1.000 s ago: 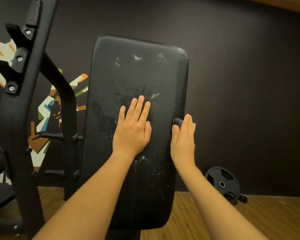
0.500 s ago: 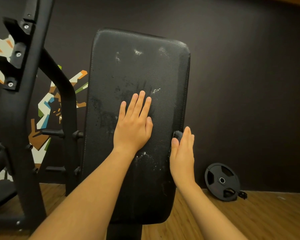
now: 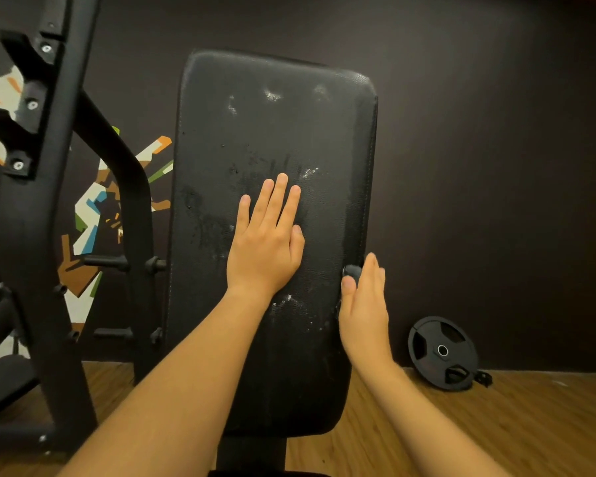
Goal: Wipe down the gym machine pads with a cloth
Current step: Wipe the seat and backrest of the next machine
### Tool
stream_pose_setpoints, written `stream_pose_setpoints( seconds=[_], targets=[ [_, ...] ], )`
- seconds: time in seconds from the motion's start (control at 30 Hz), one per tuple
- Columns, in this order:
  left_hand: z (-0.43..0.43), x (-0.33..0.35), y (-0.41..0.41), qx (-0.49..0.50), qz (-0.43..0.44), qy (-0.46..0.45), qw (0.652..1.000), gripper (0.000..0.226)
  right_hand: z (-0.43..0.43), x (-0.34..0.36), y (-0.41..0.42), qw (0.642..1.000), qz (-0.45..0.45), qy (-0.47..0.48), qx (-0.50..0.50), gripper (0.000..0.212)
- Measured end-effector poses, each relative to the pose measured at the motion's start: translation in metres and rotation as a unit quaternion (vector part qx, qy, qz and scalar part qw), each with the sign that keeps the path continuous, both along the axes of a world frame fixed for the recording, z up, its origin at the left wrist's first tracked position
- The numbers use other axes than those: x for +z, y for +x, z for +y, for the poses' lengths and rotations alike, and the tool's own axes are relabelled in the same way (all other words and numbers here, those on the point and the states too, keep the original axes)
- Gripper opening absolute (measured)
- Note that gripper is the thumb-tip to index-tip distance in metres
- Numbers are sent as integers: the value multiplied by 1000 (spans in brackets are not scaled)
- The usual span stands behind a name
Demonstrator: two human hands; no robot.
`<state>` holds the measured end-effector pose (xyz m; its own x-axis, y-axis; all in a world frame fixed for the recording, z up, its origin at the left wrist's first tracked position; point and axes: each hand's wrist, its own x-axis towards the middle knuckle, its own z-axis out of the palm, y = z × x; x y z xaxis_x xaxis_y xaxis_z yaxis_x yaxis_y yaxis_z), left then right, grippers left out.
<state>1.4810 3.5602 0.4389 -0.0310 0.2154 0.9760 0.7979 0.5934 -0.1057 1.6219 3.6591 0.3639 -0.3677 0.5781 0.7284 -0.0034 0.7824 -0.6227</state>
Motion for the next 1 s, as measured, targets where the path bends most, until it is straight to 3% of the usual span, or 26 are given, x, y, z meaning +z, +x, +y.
stream_pose_setpoints(
  seconds=[0.13, 0.33, 0.53, 0.73, 1.0],
  targets=[
    [-1, -1, -1, -4, 1, 4, 1000, 60, 3, 13, -3, 1000, 1, 3, -9, 63],
    [-1, -1, 0, -3, 1, 6, 1000, 60, -6, -32, -3, 1000, -4, -20, -8, 63],
    [-1, -1, -1, 4, 7, 6, 1000, 60, 2, -5, -2, 1000, 2, -4, -4, 63],
    [-3, 2, 1, 4, 1, -1, 1000, 60, -12, -65, -6, 999, 6, -41, -11, 62],
    [-2, -1, 2, 2, 4, 5, 1000, 60, -5, -69, -6, 999, 20, -32, -6, 68]
  ],
)
